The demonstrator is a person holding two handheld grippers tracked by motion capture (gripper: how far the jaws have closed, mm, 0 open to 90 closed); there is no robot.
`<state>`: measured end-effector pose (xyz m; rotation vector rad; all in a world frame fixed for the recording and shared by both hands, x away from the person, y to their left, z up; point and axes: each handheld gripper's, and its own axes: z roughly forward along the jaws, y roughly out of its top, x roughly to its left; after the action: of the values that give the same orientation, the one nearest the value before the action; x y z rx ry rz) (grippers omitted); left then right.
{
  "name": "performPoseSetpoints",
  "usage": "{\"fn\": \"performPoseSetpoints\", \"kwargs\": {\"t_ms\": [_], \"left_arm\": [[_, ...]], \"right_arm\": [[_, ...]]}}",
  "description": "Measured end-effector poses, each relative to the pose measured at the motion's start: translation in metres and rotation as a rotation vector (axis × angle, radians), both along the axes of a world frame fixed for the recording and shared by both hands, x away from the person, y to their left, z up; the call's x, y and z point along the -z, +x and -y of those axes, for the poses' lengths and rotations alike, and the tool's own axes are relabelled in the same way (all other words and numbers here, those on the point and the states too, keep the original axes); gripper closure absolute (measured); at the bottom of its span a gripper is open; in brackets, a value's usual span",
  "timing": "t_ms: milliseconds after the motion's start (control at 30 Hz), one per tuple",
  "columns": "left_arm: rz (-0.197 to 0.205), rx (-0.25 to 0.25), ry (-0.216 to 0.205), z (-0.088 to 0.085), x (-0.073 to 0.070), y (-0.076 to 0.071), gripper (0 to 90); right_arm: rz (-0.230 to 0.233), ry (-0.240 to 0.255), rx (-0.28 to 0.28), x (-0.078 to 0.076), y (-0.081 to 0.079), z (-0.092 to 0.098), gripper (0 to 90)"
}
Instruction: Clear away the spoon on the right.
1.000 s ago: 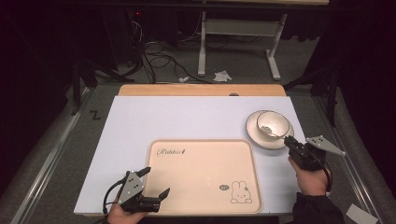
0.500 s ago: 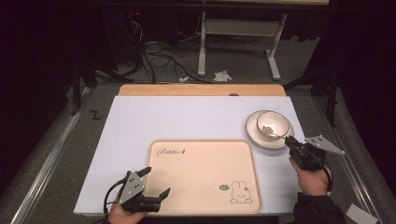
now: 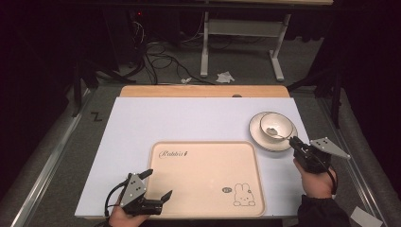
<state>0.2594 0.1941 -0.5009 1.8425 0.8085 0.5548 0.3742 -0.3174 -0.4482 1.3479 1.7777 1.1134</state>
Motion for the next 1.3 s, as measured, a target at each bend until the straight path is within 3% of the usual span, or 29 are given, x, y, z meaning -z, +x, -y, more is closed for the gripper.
{"fn": "performPoseSetpoints", "kwargs": {"t_ms": [767,1300], "left_arm": [[0.005,-0.001,-0.001,-0.001,-0.001,0.0,6.5],[0.007,-0.02,-0.008,-0.002,-0.001,0.0,0.2]], "right_arm": [[0.091,-0.014,-0.004,-0.008,-0.006,-0.001,83.0],[0.133,-0.016,-0.017,-0.013,-0.011,0.0,83.1]]}}
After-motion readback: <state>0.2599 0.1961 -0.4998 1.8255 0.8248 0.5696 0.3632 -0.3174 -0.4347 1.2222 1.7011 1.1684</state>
